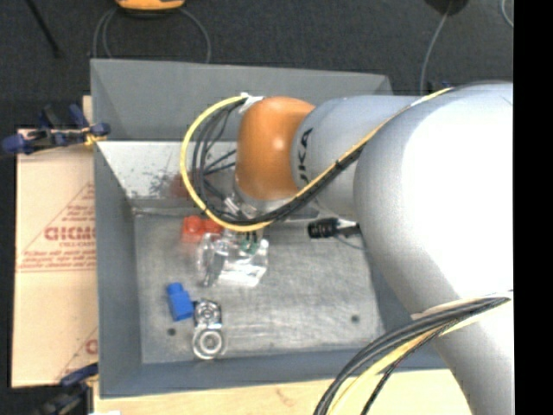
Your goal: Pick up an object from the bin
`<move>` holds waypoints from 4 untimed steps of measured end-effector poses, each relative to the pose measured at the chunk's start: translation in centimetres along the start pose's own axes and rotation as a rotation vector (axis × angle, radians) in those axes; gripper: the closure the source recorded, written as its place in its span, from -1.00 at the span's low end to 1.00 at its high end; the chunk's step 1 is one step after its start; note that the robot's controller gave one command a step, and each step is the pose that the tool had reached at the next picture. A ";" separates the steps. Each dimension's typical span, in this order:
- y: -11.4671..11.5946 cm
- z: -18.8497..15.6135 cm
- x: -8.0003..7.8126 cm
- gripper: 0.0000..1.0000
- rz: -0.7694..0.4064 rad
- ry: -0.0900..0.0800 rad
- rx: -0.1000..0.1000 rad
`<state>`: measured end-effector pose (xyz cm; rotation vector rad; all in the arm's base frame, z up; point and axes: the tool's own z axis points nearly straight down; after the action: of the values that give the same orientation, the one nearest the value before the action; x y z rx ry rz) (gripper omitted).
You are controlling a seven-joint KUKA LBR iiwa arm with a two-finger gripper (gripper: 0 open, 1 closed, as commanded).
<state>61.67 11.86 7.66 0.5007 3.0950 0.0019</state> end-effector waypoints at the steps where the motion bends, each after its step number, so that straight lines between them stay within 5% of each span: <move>1: -1.1 -1.0 0.8 -1.00 -0.068 0.011 0.007; 2: -2.1 0.0 -0.1 -1.00 0.088 0.007 -0.004; 3: -3.6 -0.5 0.3 -1.00 0.215 0.017 0.007; 4: -3.6 -0.5 0.6 -1.00 0.232 0.016 0.006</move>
Offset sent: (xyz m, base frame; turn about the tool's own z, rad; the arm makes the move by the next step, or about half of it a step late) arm -0.0122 -0.0059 0.0087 -0.0691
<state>59.94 8.67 8.13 0.8602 3.0324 -0.0021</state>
